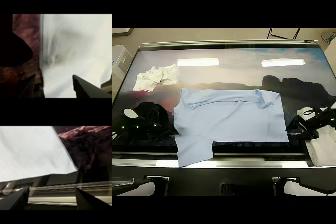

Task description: Fold the clothes and pants, and hang the long-sleeved shirts on hangers.

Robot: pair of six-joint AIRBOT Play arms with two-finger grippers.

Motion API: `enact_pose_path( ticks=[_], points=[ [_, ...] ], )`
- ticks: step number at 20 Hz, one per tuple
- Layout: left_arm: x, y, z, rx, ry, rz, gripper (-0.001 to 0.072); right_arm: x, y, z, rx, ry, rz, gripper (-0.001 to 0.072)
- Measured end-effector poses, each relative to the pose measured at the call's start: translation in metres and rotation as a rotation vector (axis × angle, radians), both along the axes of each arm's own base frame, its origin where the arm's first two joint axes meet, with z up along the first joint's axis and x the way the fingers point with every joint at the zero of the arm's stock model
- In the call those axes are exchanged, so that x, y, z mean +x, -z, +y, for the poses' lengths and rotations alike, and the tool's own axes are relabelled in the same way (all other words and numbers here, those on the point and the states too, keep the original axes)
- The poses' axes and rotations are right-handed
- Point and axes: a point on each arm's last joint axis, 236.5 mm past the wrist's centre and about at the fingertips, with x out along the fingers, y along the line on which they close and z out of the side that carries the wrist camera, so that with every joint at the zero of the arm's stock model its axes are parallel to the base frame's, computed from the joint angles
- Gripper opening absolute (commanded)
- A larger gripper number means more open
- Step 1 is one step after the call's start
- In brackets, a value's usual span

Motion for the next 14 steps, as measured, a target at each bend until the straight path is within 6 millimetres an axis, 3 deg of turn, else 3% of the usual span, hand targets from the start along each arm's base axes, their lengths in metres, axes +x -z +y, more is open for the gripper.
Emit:
enact_pose_path(
  ticks=[3,4,6,7,8,11,14],
  points=[
    [0.000,0.010,-0.006,-0.017,-0.013,0.014,0.0473,-0.003,0.001,0.001,0.003,-0.002,0.003,0.0626],
    [0.000,0.012,-0.010,-0.026,-0.016,0.020,0.0381,-0.003,0.001,0.001,0.004,-0.002,0.005,0.0628],
    [0.005,0.017,-0.014,-0.022,-0.031,0.014,0.0285,-0.005,0.002,0.000,-0.004,-0.004,0.008,0.0632],
    [0.008,0.020,-0.015,-0.012,-0.040,0.006,0.0116,-0.005,0.004,-0.004,-0.021,-0.007,0.010,0.0664],
    [0.013,0.023,-0.016,0.000,-0.047,-0.010,0.0032,-0.007,0.007,-0.009,-0.045,-0.009,0.015,0.0681],
    [0.018,0.024,-0.018,0.016,-0.046,-0.033,0.0020,-0.012,0.019,-0.025,-0.124,-0.012,0.030,0.0681],
    [0.022,0.020,-0.016,0.035,-0.037,-0.067,0.0020,-0.018,0.035,-0.022,-0.119,-0.025,0.026,0.0671]
  ],
)
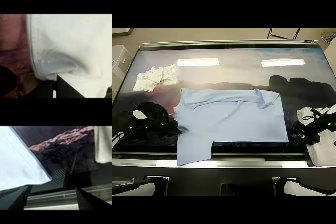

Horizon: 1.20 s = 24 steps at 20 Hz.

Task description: Fold the clothes and pants, and hang the long-sleeved shirts on hangers.

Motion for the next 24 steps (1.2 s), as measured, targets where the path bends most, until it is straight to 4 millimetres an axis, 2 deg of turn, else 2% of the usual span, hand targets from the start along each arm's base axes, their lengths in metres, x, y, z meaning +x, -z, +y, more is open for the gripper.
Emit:
enact_pose_path(
  ticks=[3,6,7,9,10,13,14,15,16,17,18,19,20,21,22,23,24],
  points=[
    [0.004,-0.007,-0.001,0.001,0.001,-0.029,0.0019,0.001,0.015,0.017,0.071,-0.002,-0.020,0.0657],
    [0.006,-0.013,-0.002,-0.002,0.002,-0.048,0.0020,0.005,0.020,0.036,0.157,0.018,-0.027,0.0559],
    [0.006,-0.015,-0.002,-0.003,0.002,-0.054,0.0020,0.007,0.022,0.040,0.167,0.018,-0.033,0.0460],
    [0.006,-0.017,-0.002,-0.003,0.002,-0.059,0.0020,0.016,0.027,0.049,0.173,0.008,-0.060,0.0129],
    [0.006,-0.018,-0.003,-0.003,0.002,-0.061,0.0019,0.020,0.030,0.053,0.167,-0.005,-0.071,0.0050],
    [0.015,-0.029,-0.002,-0.002,0.009,-0.092,0.0018,0.035,0.025,0.059,0.151,-0.042,-0.108,0.0048],
    [0.025,-0.041,-0.001,0.002,0.011,-0.132,0.0018,0.046,0.018,0.053,0.121,-0.054,-0.146,0.0048],
    [0.039,-0.058,0.001,0.010,0.012,-0.189,0.0018,0.058,0.001,0.051,0.112,-0.062,-0.188,0.0048],
    [0.057,-0.082,0.003,0.021,0.016,-0.265,0.0018,0.076,-0.022,0.048,0.097,-0.074,-0.254,0.0048],
    [0.079,-0.118,0.006,0.037,0.021,-0.374,0.0019,0.099,-0.053,0.040,0.058,-0.081,-0.347,0.0048],
    [0.101,-0.165,0.009,0.055,0.025,-0.504,0.0019,0.123,-0.090,0.031,0.008,-0.090,-0.461,0.0048],
    [0.120,-0.218,0.011,0.074,0.025,-0.642,0.0019,0.147,-0.140,0.023,-0.051,-0.106,-0.601,0.0048],
    [0.134,-0.284,0.014,0.101,0.021,-0.810,0.0019,0.166,-0.196,0.017,-0.114,-0.122,-0.751,0.0048],
    [0.139,-0.348,0.016,0.128,0.017,-0.970,0.0019,0.179,-0.264,0.012,-0.199,-0.139,-0.928,0.0048],
    [0.135,-0.421,0.016,0.155,0.006,-1.150,0.0019,0.180,-0.328,0.009,-0.283,-0.154,-1.084,0.0048],
    [0.121,-0.481,0.015,0.181,0.002,-1.298,0.0019,0.170,-0.393,0.010,-0.374,-0.169,-1.235,0.0048],
    [0.099,-0.535,0.015,0.208,-0.008,-1.433,0.0019,0.151,-0.450,0.014,-0.455,-0.178,-1.364,0.0048]
  ],
)
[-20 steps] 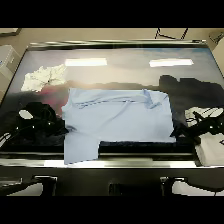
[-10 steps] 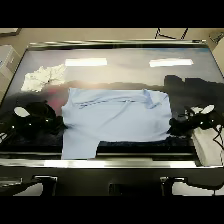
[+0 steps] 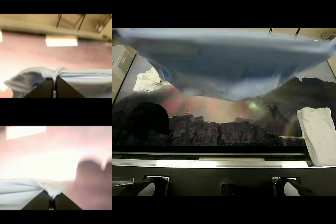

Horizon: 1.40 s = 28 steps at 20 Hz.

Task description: Fold the clothes and pants, and hang the long-sleeved shirts on hangers.

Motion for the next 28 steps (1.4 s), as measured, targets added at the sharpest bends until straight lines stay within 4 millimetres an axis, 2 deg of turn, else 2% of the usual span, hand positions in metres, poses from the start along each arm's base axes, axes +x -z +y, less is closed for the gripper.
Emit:
enact_pose_path(
  ticks=[2,4,6,8,10,12,14,15,16,17,18,20,22,23,25,27,28],
  points=[
    [-0.049,-0.072,-0.004,0.028,-0.011,-0.190,0.0019,-0.050,-0.080,0.015,-0.098,0.021,-0.201,0.0048],
    [-0.100,-0.120,-0.010,0.046,-0.019,-0.338,0.0018,-0.100,-0.129,0.028,-0.155,0.050,-0.335,0.0048],
    [-0.137,-0.146,-0.014,0.056,-0.022,-0.426,0.0018,-0.140,-0.160,0.036,-0.189,0.088,-0.432,0.0048],
    [-0.163,-0.164,-0.016,0.057,-0.028,-0.494,0.0017,-0.168,-0.180,0.040,-0.204,0.120,-0.509,0.0048],
    [-0.178,-0.178,-0.016,0.048,-0.039,-0.554,0.0017,-0.185,-0.196,0.041,-0.213,0.147,-0.571,0.0048],
    [-0.181,-0.185,-0.014,0.040,-0.047,-0.579,0.0017,-0.190,-0.204,0.041,-0.213,0.158,-0.604,0.0048],
    [-0.167,-0.176,-0.014,0.045,-0.039,-0.539,0.0017,-0.179,-0.194,0.036,-0.190,0.158,-0.561,0.0047],
    [-0.150,-0.162,-0.014,0.043,-0.027,-0.479,0.0018,-0.165,-0.177,0.031,-0.173,0.154,-0.490,0.0047],
    [-0.130,-0.142,-0.015,0.043,-0.012,-0.401,0.0017,-0.145,-0.150,0.025,-0.146,0.145,-0.379,0.0046],
    [-0.106,-0.115,-0.015,0.041,0.005,-0.299,0.0018,-0.123,-0.116,0.019,-0.111,0.133,-0.245,0.0046],
    [-0.077,-0.078,-0.015,0.040,0.024,-0.174,0.0018,-0.098,-0.069,0.012,-0.065,0.114,-0.073,0.0045],
    [-0.022,0.012,-0.016,0.025,0.063,0.099,0.0018,-0.054,0.030,0.008,0.023,0.062,0.263,0.0045],
    [0.023,0.120,-0.017,-0.004,0.087,0.372,0.0019,-0.020,0.124,0.013,0.075,0.014,0.535,0.0047],
    [0.038,0.177,-0.022,-0.023,0.100,0.507,0.0019,-0.006,0.168,0.017,0.091,0.003,0.649,0.0047],
    [0.056,0.275,-0.031,-0.071,0.111,0.712,0.0019,0.017,0.251,0.026,0.132,0.010,0.833,0.0047],
    [0.073,0.345,-0.038,-0.132,0.093,0.826,0.0019,0.040,0.316,0.035,0.180,0.032,0.924,0.0048],
    [0.083,0.367,-0.040,-0.159,0.077,0.853,0.0019,0.054,0.339,0.040,0.208,0.042,0.928,0.0048]
  ],
)
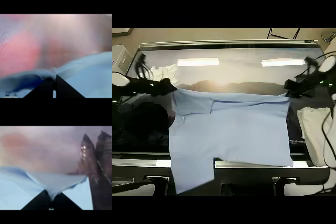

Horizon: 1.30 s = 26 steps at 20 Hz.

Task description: Fold the clothes and pants, and hang the long-sleeved shirts on hangers.

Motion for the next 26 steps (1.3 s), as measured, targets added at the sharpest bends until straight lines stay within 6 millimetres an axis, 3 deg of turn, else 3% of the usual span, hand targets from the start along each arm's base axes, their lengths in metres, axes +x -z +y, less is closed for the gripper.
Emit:
enact_pose_path(
  ticks=[1,3,7,9,12,15,18,21,24,26],
  points=[
    [0.012,0.015,-0.001,-0.019,-0.030,0.006,0.0019,0.016,0.016,0.002,0.013,0.025,-0.024,0.0048],
    [0.040,0.034,0.003,-0.030,-0.092,-0.022,0.0019,0.051,0.030,0.001,0.024,0.085,-0.126,0.0049],
    [0.090,0.034,0.013,-0.004,-0.188,-0.172,0.0019,0.115,0.023,-0.013,0.022,0.211,-0.374,0.0048],
    [0.105,0.035,0.012,0.010,-0.216,-0.223,0.0019,0.132,0.021,-0.019,0.021,0.247,-0.446,0.0048],
    [0.114,0.046,0.003,0.024,-0.222,-0.245,0.0018,0.137,0.034,-0.021,0.023,0.264,-0.446,0.0049],
    [0.108,0.054,-0.008,0.018,-0.180,-0.209,0.0018,0.125,0.050,-0.022,0.031,0.261,-0.362,0.0049],
    [0.086,0.040,-0.005,0.019,-0.093,-0.146,0.0018,0.102,0.037,-0.038,0.029,0.251,-0.280,0.0048],
    [0.032,0.050,-0.003,0.009,0.037,0.060,0.0018,0.053,0.032,-0.048,0.025,0.181,-0.116,0.0048],
    [-0.030,0.084,-0.008,0.020,0.144,0.285,0.0018,-0.004,0.056,-0.048,0.022,0.117,0.098,0.0048],
    [-0.057,0.105,-0.012,0.028,0.174,0.374,0.0019,-0.033,0.074,-0.046,0.028,0.094,0.205,0.0049]
  ],
)
